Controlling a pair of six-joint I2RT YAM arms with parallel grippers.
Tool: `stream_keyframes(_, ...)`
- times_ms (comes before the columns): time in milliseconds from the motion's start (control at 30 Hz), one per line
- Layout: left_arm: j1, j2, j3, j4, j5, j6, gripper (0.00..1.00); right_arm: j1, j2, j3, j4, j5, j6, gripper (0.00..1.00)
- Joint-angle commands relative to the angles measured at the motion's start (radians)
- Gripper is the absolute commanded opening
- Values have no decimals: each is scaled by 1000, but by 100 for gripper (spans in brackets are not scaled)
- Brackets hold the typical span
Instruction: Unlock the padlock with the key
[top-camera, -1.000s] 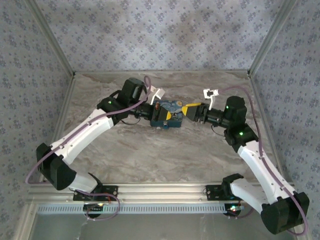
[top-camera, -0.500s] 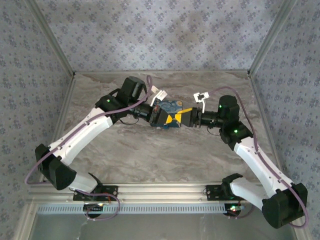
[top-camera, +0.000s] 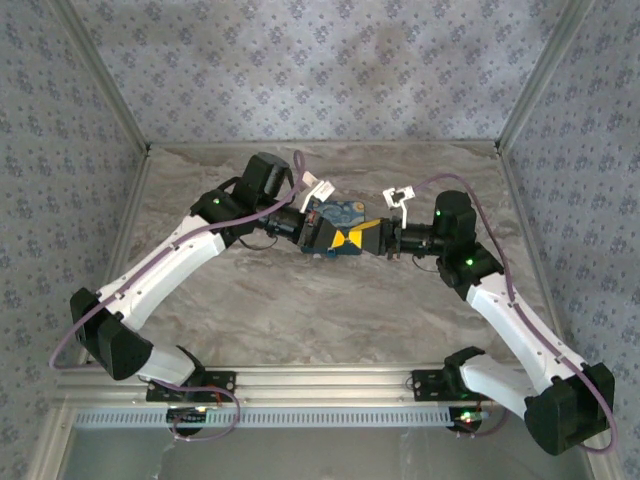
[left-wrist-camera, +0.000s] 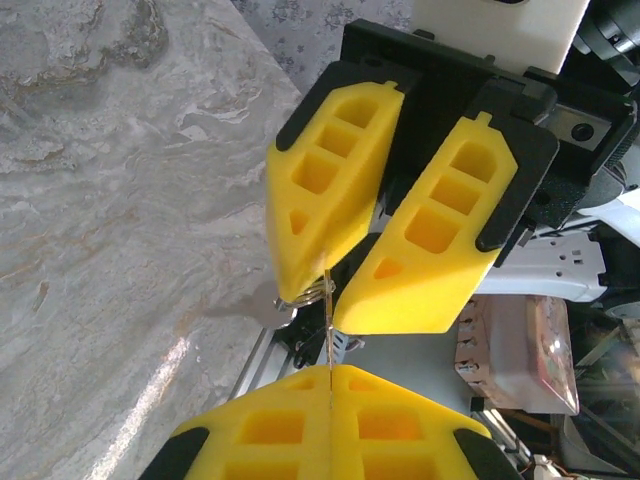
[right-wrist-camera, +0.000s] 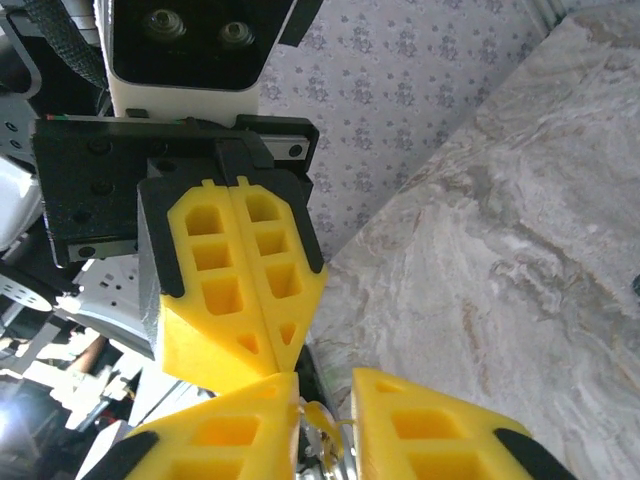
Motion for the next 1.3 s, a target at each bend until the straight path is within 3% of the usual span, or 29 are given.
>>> stream_keyframes(0, -7, -20, 28, -14, 21, 25, 0, 8, -7, 7, 1, -38, -22, 14)
stream_keyframes(233, 4, -28, 19, 0, -14, 14, 0, 17, -22, 3, -6, -43, -38, 0)
stream_keyframes(400, 18, -55, -7, 77, -35, -30, 2, 35, -48, -5, 26, 7, -31, 0)
stream_keyframes(500, 51, -83, -53, 164, -42, -101, 26, 32, -67, -23, 73, 70, 0, 0)
stream_keyframes(600, 79, -129, -146, 333, -23, -202, 39, 33, -75, -46, 165, 127, 53, 0)
stream_keyframes(800, 81, -179, -268, 598, 5, -338, 46, 58, -67, -75, 284, 185, 119, 0)
stream_keyframes(1000, 58, -161, -293, 693, 21, -385, 45, 98, -56, -86, 330, 227, 137, 0)
stream_keyframes(1267, 41, -148, -287, 724, 37, -390, 26, 104, -58, -102, 377, 279, 159, 0)
